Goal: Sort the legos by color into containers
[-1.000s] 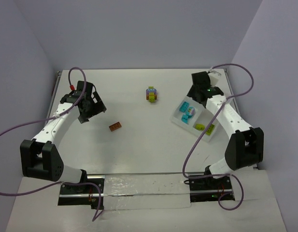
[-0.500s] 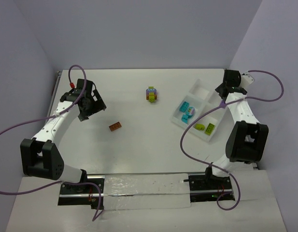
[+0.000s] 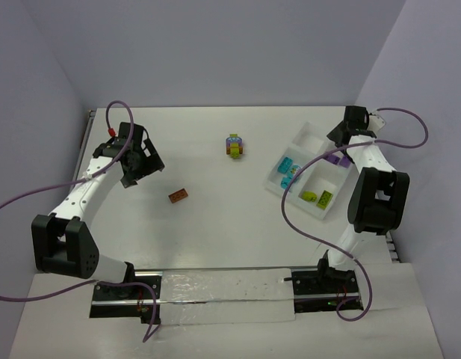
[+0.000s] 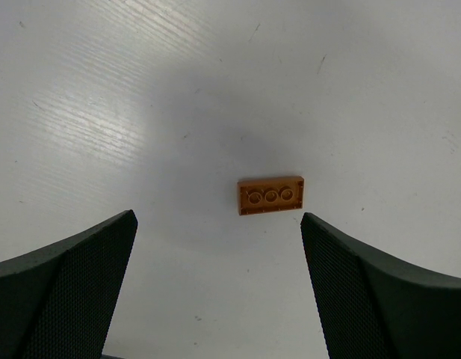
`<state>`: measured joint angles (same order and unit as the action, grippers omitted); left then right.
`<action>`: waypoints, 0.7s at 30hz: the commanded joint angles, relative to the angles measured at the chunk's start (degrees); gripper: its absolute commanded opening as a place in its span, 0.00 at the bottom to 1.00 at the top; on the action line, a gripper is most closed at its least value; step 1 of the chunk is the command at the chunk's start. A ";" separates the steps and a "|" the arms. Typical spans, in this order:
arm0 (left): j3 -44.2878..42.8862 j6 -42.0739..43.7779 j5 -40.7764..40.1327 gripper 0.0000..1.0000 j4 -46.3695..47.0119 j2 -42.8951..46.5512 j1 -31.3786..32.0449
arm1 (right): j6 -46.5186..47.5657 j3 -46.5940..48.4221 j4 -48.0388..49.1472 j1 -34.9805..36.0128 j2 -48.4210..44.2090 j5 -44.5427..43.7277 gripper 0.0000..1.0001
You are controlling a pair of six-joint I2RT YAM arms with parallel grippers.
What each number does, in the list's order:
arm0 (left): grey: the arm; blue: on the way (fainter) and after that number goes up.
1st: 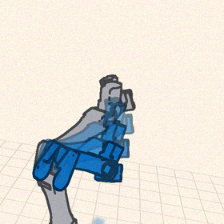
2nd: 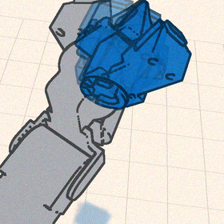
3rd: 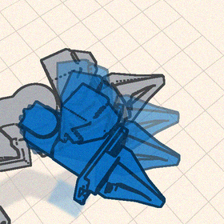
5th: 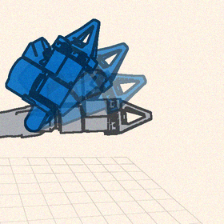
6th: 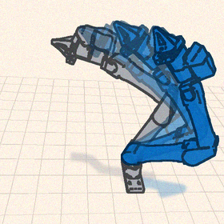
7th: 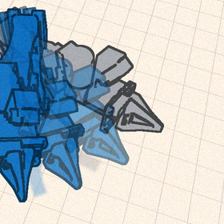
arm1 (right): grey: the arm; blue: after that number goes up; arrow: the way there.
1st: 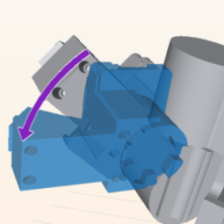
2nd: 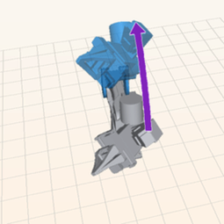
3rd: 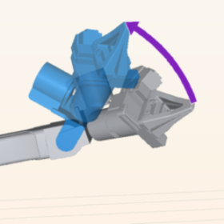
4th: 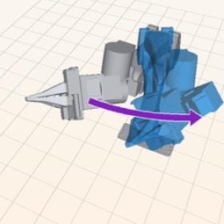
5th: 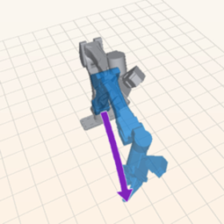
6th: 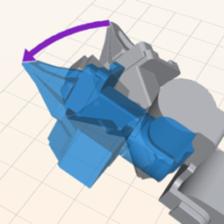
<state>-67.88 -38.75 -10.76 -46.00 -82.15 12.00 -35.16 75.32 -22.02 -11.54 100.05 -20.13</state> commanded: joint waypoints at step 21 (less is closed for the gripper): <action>4.71 7.58 -3.29 0.95 5.93 -6.07 9.67 | 16.32 -5.85 8.36 42.24 -15.35 10.71 0.91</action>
<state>-59.76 -35.33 -11.69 -44.02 -82.90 18.41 -19.17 70.98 -13.76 30.16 84.76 -8.59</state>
